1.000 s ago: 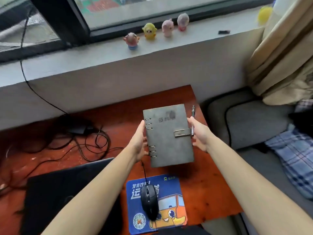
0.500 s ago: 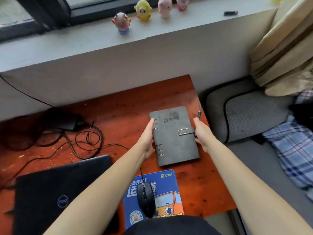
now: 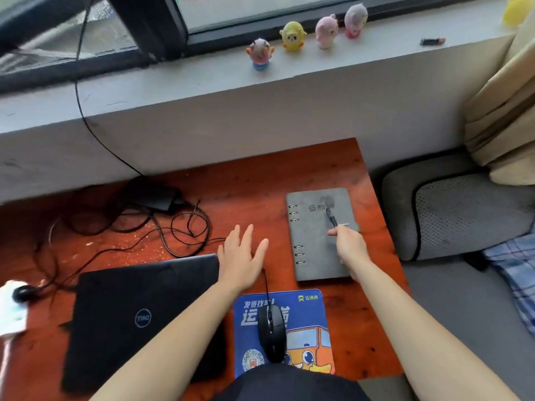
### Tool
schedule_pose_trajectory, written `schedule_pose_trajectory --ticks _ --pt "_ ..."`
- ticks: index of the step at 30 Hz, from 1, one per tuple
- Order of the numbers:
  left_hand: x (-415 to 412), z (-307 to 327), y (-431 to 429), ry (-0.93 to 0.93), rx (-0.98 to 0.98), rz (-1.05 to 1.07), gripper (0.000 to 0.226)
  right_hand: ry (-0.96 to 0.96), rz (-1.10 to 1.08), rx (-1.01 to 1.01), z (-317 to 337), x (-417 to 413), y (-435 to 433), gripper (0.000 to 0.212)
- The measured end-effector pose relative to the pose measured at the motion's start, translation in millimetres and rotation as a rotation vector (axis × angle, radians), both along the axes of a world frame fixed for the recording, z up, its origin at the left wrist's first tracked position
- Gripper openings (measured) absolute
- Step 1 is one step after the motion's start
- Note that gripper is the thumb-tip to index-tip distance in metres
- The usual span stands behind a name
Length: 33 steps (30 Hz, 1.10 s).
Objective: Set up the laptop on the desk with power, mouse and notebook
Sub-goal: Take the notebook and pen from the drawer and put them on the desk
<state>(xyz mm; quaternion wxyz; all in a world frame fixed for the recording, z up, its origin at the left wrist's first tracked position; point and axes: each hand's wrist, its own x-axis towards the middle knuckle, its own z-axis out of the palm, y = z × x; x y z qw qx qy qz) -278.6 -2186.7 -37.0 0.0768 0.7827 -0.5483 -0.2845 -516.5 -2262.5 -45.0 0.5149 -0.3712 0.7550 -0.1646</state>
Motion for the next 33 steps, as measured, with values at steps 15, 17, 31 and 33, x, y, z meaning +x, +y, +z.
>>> schedule_pose_trajectory --ticks 15,17,31,33 --pt "111 -24 124 -0.163 0.320 0.025 0.084 0.254 0.704 -0.401 -10 113 18 0.042" --pt "112 -22 125 -0.168 0.342 0.003 0.092 0.384 0.853 -0.385 -19 118 30 0.040" --pt "125 -12 117 -0.236 0.455 -0.143 0.115 0.382 0.750 -0.213 -38 128 57 0.068" --pt "125 -12 119 -0.249 0.472 -0.168 0.115 0.366 0.705 -0.158 -34 127 61 0.069"
